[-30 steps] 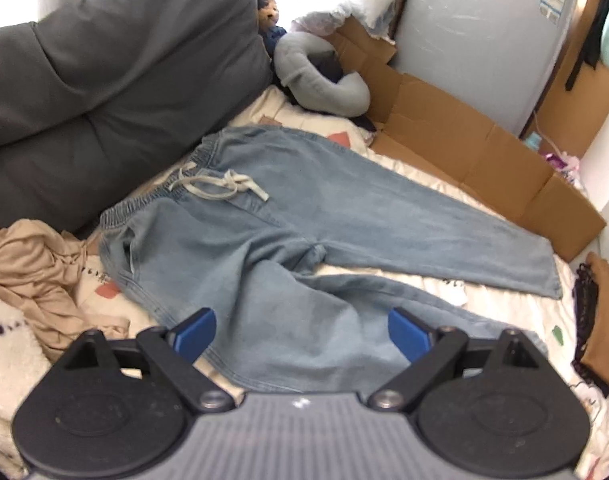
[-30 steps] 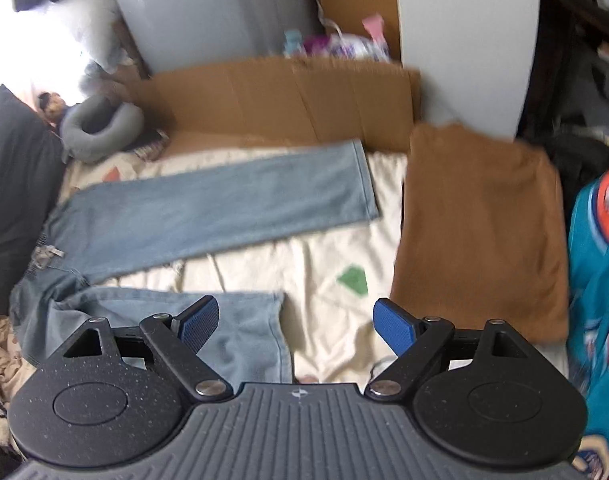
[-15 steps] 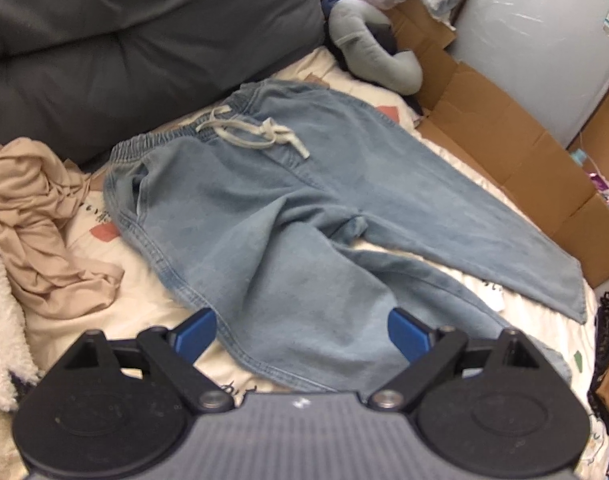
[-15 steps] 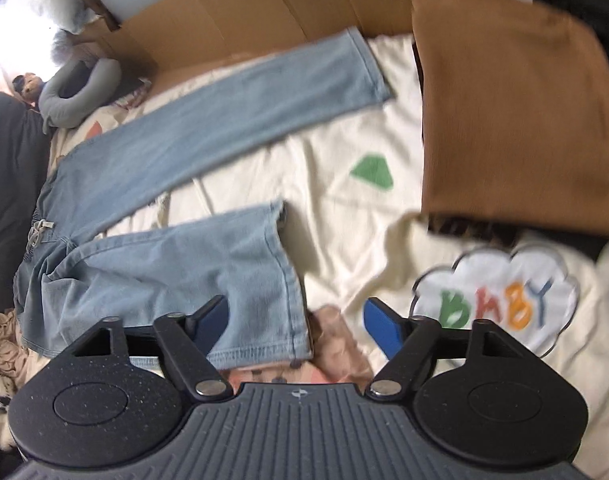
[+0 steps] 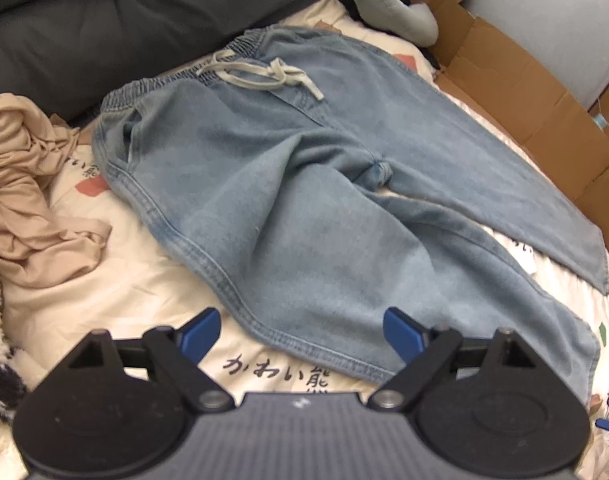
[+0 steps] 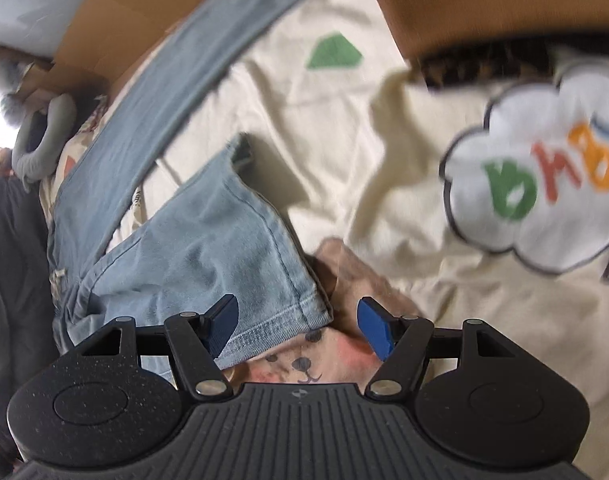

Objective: Fold clothes

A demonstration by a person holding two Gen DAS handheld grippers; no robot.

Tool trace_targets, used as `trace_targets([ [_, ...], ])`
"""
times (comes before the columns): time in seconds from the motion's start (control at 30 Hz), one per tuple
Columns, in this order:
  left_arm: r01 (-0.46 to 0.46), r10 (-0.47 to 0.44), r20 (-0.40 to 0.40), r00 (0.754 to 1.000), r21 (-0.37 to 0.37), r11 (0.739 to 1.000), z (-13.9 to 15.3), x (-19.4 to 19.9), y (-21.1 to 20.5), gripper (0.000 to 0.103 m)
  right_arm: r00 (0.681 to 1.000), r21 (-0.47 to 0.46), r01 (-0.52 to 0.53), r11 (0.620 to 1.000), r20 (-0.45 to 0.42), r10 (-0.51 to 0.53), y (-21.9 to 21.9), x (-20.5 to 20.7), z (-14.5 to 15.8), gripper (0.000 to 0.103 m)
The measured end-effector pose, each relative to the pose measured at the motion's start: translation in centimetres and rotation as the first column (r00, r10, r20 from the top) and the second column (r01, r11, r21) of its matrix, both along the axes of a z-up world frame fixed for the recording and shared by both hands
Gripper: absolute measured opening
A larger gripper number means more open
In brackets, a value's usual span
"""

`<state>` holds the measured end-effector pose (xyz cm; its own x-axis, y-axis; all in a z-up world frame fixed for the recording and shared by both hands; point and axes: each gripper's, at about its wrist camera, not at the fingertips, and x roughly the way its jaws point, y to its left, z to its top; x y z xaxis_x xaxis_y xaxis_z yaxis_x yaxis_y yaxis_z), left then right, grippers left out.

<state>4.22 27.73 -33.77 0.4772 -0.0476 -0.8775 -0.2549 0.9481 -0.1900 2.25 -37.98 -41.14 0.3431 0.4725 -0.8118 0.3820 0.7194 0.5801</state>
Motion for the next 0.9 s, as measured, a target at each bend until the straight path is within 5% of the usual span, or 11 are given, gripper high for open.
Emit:
trace_targets([
  [0.37,0.027,-0.027,-0.033,0.999,-0.005,1.0,-2.1,0.0,-0.6,0.09,0.99,0.167,0.134,0.977,-0.058,-0.126,0.6,-0.4,-4.4,0.07],
  [0.43,0.025,-0.025,-0.038,0.999,-0.005,1.0,-2.4,0.0,-0.6,0.089,0.987,0.203,0.158,0.966,-0.056,-0.15,0.8,-0.4,-4.9,0.057],
  [0.6,0.003,-0.003,-0.046,0.999,-0.004,1.0,-3.0,0.0,0.0,0.089,0.985,0.219,0.174,0.96,-0.043,-0.169,1.0,-0.4,-4.5,0.041],
  [0.9,-0.018,0.017,-0.055,0.998,-0.01,1.0,-3.6,0.0,0.5,0.088,0.976,0.332,0.198,0.922,0.019,-0.216,0.4,-0.5,-3.3,0.041],
])
